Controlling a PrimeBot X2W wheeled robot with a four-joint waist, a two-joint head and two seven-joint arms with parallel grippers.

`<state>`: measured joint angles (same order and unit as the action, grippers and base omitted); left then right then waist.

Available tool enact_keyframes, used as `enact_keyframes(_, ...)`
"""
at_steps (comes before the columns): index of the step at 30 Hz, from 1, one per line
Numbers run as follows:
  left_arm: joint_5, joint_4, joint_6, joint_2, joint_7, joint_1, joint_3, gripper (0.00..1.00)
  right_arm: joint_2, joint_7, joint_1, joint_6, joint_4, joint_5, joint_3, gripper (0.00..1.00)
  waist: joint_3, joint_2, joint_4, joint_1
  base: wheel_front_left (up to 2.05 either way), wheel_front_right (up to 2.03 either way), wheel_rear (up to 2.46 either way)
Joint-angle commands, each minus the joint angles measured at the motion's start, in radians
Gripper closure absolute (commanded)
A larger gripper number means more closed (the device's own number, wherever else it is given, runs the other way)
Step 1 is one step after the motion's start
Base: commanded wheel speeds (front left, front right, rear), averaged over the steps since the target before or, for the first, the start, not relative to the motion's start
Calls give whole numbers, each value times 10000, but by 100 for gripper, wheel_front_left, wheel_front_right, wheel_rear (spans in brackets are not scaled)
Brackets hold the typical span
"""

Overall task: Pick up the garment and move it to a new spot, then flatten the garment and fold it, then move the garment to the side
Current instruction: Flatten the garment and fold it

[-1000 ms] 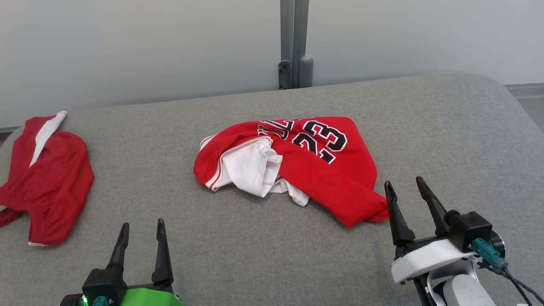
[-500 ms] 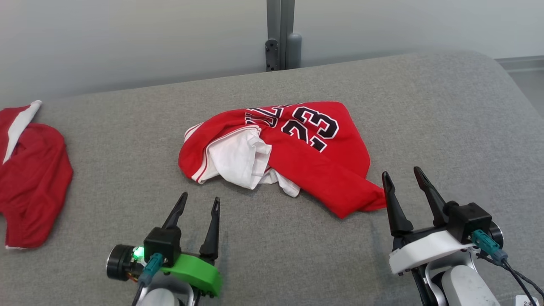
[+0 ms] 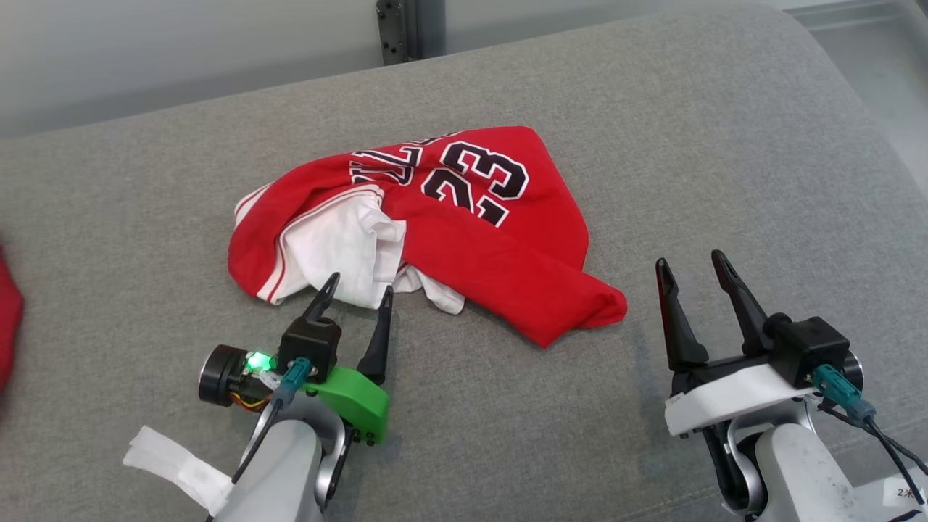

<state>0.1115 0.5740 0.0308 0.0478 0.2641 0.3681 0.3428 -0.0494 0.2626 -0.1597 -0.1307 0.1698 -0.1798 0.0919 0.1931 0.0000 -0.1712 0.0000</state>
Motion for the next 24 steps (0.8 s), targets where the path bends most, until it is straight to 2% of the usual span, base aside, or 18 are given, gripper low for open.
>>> enact_keyframes(1, -99, 246, -177, 48, 6, 264, -63, 0, -18, 35, -168, -1, -53, -53, -4, 0, 426, 0, -423, 0, 0, 0, 0)
enact_keyframes(6, -165, 1070, -608, 81, 6, 703, -252, 0, -18, 35, -250, -1, -51, -120, -40, 0, 551, 0, -526, 0, 0, 0, 0)
enact_keyframes(7, -133, 1140, -682, 76, 6, 851, -318, 78, -18, 35, -274, -1, -48, -129, -79, 0, 579, 0, -509, 0, 0, 0, 0)
enact_keyframes(8, -130, 1069, -681, 76, 6, 893, -346, 100, -18, 35, -285, -1, -47, -127, -96, 0, 587, 0, -487, 0, 0, 0, 0)
enact_keyframes(15, -225, -515, -630, 142, 6, 437, -486, 100, -18, 35, -248, -1, -64, -115, -224, 0, 420, 0, -42, 0, 0, 0, 0)
enact_keyframes(24, -446, -3368, -663, 722, 6, -684, -874, 100, -23, 35, 21, -1, 11, -110, -307, 0, -206, 0, 867, 0, 0, 0, 0)
